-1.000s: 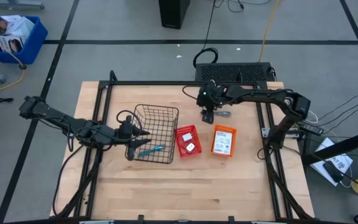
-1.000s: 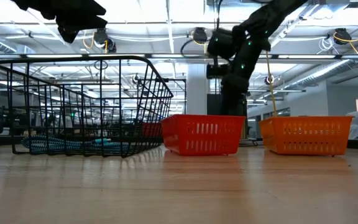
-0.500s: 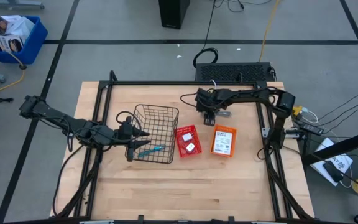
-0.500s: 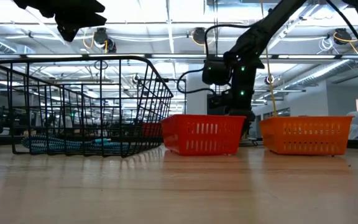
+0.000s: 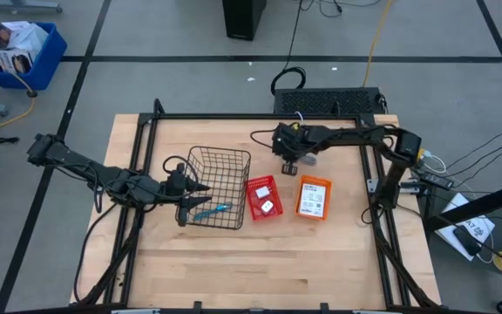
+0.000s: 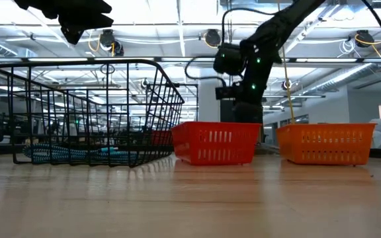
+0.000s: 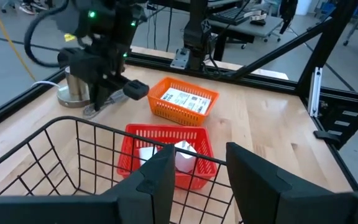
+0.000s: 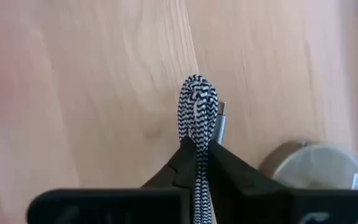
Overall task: Pick and place items into bin
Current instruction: Put the white charger cable into the wire basket
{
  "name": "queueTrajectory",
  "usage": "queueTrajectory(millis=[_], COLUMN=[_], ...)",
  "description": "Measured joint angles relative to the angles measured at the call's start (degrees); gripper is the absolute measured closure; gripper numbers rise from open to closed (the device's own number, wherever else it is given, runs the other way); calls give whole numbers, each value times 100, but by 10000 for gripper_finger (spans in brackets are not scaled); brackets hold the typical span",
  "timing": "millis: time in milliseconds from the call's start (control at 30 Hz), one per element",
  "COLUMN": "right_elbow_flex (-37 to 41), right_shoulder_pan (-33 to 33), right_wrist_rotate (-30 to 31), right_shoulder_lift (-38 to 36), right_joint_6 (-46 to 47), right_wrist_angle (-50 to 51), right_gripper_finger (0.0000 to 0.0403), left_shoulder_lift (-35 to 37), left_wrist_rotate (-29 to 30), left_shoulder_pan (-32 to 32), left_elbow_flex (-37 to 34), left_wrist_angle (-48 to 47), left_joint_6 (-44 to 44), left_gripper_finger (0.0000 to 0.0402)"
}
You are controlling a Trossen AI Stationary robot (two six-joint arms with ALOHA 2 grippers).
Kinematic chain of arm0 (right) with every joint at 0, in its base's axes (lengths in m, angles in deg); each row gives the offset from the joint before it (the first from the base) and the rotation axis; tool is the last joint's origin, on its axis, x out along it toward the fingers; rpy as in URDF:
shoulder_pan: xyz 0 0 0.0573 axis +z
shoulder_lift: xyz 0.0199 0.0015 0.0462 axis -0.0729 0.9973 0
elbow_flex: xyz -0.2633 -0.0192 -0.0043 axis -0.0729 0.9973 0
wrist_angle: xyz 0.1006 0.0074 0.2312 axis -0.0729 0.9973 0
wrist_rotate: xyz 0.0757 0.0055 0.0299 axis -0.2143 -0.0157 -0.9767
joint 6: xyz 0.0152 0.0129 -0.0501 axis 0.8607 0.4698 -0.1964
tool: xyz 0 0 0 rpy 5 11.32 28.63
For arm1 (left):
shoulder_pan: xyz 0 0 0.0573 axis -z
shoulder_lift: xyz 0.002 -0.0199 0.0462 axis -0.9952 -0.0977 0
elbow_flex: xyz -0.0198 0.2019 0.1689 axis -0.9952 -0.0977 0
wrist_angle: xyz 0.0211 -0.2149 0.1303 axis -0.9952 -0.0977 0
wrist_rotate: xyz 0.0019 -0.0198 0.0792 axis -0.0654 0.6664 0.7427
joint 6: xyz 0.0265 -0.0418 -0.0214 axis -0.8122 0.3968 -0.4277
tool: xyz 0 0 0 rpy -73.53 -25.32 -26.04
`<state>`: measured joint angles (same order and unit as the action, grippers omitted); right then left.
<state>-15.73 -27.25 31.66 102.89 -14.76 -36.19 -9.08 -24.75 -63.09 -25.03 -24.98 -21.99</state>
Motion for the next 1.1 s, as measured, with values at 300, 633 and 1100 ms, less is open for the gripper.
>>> queueTrajectory(millis=[300, 633, 1100], right_elbow_flex=[2, 0, -7], right_shoulder_pan=[541, 1641, 2030], right_wrist_rotate=[153, 316, -1877], right_shoulder_lift=[-918, -1414, -159], right_joint_6=[171, -417, 1031], right_wrist_angle=[-866, -3316, -6139], right_gripper_finger=[394, 395, 394], left_shoulder_lift=[0, 0, 2], left_wrist_rotate=[2, 4, 103], left_shoulder_pan=[0, 0, 23], left_elbow_flex=[1, 1, 1], left_wrist_angle=[-2, 0, 258], left_joint_6=[3, -3, -14], left_gripper_finger=[254, 254, 254])
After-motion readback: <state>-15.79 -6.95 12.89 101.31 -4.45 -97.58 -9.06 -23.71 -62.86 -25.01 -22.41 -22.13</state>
